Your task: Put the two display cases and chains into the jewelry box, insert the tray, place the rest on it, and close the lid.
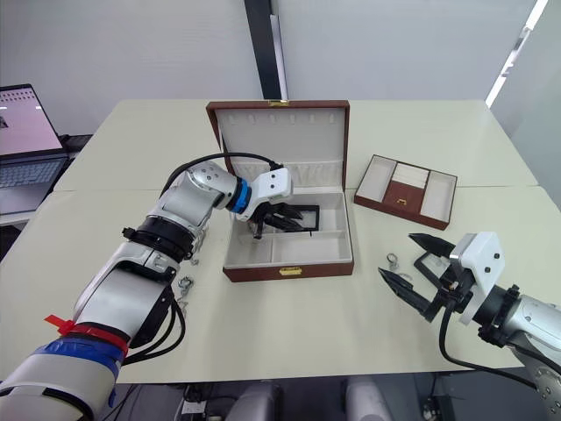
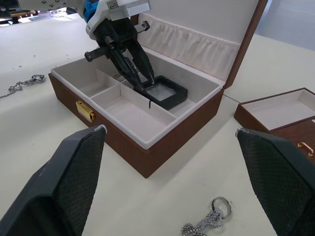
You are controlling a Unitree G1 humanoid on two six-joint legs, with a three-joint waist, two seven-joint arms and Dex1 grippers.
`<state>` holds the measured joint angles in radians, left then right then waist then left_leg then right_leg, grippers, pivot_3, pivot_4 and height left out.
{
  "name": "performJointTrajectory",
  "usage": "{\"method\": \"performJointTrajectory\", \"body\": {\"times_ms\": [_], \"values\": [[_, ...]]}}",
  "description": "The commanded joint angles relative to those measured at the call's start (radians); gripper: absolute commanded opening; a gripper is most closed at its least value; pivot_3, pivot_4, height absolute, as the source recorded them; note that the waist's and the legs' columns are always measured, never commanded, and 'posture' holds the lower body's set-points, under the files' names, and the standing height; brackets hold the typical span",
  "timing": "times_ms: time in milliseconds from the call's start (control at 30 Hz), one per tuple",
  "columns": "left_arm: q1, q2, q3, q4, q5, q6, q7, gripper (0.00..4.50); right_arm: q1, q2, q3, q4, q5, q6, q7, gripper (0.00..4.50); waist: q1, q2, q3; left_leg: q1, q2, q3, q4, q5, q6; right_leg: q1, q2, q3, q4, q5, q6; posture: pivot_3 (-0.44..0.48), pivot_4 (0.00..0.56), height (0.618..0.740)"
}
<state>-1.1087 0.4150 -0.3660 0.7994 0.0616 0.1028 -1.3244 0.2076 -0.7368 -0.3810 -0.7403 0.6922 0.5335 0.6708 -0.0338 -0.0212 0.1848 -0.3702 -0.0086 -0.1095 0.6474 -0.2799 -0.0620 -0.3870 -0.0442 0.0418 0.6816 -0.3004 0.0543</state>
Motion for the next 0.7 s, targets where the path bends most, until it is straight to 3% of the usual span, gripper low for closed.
{"method": "performJointTrajectory", "body": {"times_ms": [33, 267, 467, 700], "values": [[-0.023, -0.004, 0.032, -0.016, -0.016, 0.004, -0.010, 2.36, -0.007, 0.003, -0.024, -0.014, 0.018, -0.014, 0.001, 4.50, 0.000, 0.000, 0.000, 0.000, 0.000, 0.000, 0.000, 0.000, 0.000, 0.000, 0.000, 0.000, 0.000, 0.000, 0.000, 0.000, 0.150, 0.740], [-0.015, 0.004, 0.098, -0.075, -0.090, 0.062, -0.083, 4.47, -0.016, 0.000, -0.034, 0.015, 0.025, -0.018, 0.020, 4.50, -0.001, 0.000, 0.000, 0.000, 0.000, 0.000, 0.000, 0.000, 0.000, 0.000, 0.000, 0.000, 0.000, 0.000, 0.000, 0.000, 0.150, 0.740], [0.108, 0.096, 0.242, -0.386, -0.297, 0.352, -0.141, 4.47, -0.032, -0.022, -0.084, 0.125, 0.035, -0.033, 0.090, 4.50, -0.013, 0.000, 0.000, 0.000, 0.001, 0.000, 0.000, 0.000, 0.000, 0.000, 0.000, 0.000, 0.000, 0.000, 0.000, 0.000, 0.150, 0.740], [0.340, 0.264, 0.443, -0.749, -0.494, 0.677, -0.013, 4.47, -0.077, -0.049, -0.100, 0.385, -0.020, -0.102, 0.194, 4.50, -0.022, 0.000, 0.000, 0.002, 0.002, 0.000, 0.000, 0.000, 0.000, 0.001, 0.000, 0.000, 0.001, 0.000, 0.000, 0.000, 0.150, 0.740]]}}
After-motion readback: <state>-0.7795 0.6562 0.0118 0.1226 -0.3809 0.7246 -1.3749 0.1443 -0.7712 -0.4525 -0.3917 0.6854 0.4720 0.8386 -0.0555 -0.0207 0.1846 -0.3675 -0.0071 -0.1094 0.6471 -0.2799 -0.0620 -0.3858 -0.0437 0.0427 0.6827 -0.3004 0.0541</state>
